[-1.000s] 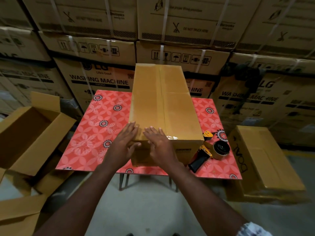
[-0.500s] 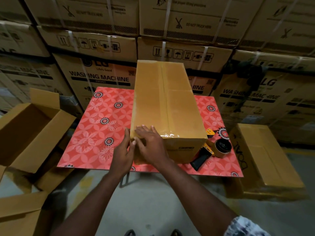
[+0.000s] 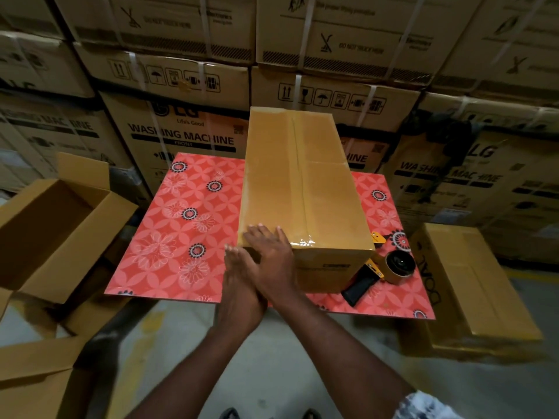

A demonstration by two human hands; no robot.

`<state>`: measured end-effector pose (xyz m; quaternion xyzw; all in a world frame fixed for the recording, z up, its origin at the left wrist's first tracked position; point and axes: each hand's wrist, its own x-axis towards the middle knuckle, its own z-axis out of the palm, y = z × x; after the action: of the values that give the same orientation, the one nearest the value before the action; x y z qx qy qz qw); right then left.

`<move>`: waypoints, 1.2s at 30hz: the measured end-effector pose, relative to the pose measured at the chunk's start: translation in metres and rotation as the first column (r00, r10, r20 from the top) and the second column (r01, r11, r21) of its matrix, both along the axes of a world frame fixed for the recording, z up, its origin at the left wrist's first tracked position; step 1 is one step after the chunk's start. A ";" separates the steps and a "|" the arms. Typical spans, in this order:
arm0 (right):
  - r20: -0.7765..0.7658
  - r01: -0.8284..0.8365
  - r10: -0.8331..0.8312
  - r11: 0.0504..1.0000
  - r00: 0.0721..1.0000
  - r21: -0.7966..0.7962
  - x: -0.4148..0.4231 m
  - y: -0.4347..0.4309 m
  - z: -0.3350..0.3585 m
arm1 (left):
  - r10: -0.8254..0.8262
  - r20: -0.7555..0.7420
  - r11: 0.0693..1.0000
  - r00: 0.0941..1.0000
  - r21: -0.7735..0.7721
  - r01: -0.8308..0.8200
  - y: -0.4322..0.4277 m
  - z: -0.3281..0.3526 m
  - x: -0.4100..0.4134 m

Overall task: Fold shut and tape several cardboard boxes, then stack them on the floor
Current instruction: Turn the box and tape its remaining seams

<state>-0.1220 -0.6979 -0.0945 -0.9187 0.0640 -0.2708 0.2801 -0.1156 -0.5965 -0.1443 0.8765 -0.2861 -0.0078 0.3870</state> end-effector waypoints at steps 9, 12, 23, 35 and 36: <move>0.077 -0.046 0.066 0.971 0.995 -0.235 -0.003 -0.008 -0.009 | 0.030 -0.098 0.941 0.995 0.339 0.004 0.016 -0.002 -0.024; 0.053 -0.061 0.074 0.974 0.996 -0.217 -0.004 -0.009 -0.008 | 0.054 -0.100 0.980 0.994 0.195 -0.034 0.025 0.005 -0.018; -0.024 -0.096 0.093 0.984 0.995 -0.149 -0.004 -0.009 -0.007 | 0.360 -0.242 0.917 0.901 -0.087 -0.390 0.034 0.055 0.021; -0.026 -0.122 0.120 0.987 0.992 -0.101 -0.012 -0.008 0.003 | 0.372 -0.286 0.856 0.883 -0.262 -0.445 0.004 0.092 0.036; -0.026 -0.118 0.116 0.989 0.993 -0.087 -0.012 -0.007 0.004 | 0.369 -0.283 0.857 0.885 -0.265 -0.442 0.001 0.093 0.038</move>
<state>-0.1336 -0.7049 -0.0906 -0.9351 0.0009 -0.2472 0.2540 -0.0773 -0.5954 -0.0511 0.8355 -0.0463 0.0234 0.5471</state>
